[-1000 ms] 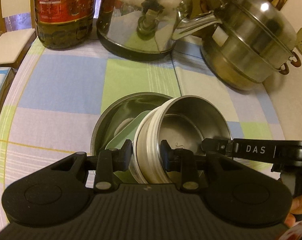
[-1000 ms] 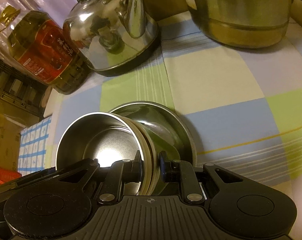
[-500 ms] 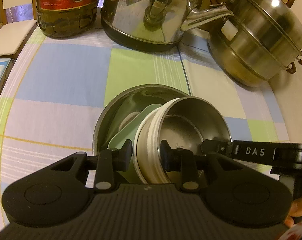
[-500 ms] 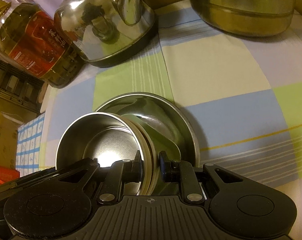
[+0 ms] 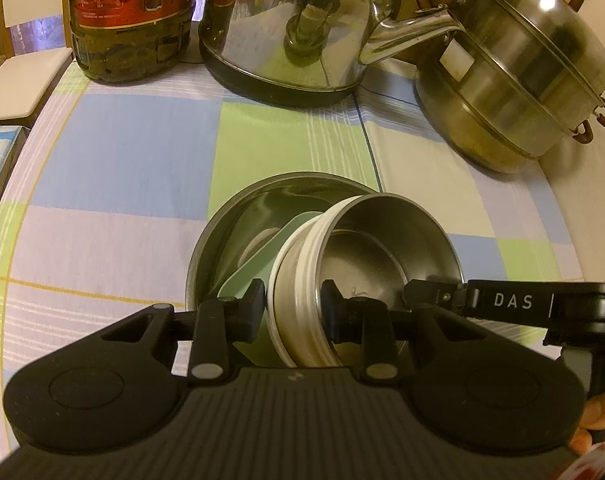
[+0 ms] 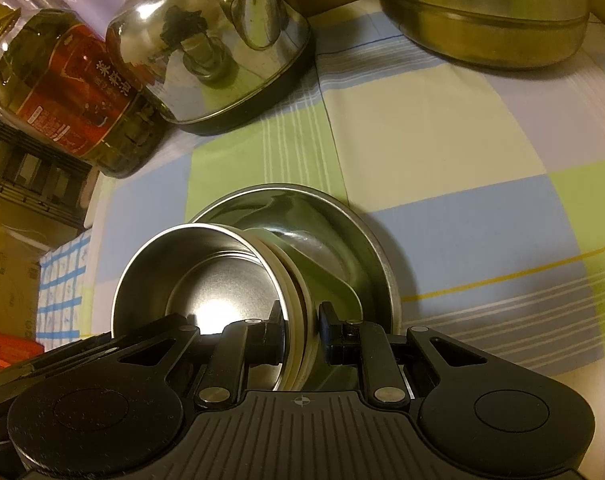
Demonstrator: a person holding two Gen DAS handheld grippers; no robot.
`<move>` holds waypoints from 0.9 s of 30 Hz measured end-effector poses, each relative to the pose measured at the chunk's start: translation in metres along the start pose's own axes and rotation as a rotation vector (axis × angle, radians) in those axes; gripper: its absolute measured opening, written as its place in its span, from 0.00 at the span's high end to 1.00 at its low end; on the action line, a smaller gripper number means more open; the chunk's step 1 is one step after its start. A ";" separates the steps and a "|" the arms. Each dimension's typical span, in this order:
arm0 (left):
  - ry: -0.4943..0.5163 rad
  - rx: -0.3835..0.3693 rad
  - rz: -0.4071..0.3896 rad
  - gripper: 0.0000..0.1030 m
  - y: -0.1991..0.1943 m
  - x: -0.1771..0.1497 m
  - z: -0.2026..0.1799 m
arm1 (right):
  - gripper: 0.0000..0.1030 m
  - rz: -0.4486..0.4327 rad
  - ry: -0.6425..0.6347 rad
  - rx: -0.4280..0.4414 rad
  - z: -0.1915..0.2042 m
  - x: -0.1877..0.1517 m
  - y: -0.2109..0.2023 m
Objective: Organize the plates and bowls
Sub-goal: 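Lower the bowl stack onto the green tray in the steel plate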
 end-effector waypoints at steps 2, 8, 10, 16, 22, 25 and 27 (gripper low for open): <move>0.002 0.000 -0.001 0.74 0.000 0.000 0.000 | 0.83 0.001 -0.003 0.000 -0.001 -0.001 -0.001; 0.014 0.005 -0.004 0.74 0.000 0.000 -0.001 | 0.83 0.002 -0.017 -0.005 0.000 -0.001 -0.001; 0.017 0.006 -0.003 0.74 -0.001 0.000 -0.001 | 0.83 0.002 -0.018 -0.003 0.000 -0.001 0.000; 0.023 0.006 -0.008 0.74 -0.004 0.000 -0.001 | 0.82 -0.004 -0.026 0.014 -0.001 -0.002 -0.002; 0.044 0.010 -0.048 0.73 -0.017 -0.001 -0.004 | 0.80 -0.041 -0.045 0.033 -0.002 -0.007 -0.011; 0.069 0.018 -0.072 0.73 -0.024 -0.003 -0.006 | 0.80 -0.064 -0.049 0.041 -0.004 -0.010 -0.017; 0.078 0.023 -0.078 0.74 -0.025 -0.003 -0.006 | 0.80 -0.080 -0.052 0.054 -0.005 -0.012 -0.020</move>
Point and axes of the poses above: each gripper's, at about its wrist camera, not at the fingertips, and y roughly the way its jaws point, z to its left, x to its top, the point moved 4 cm from there along y, roughly the way its jaws point, and after that the axes turned 12 degrees about z, right-handed, at the moved point
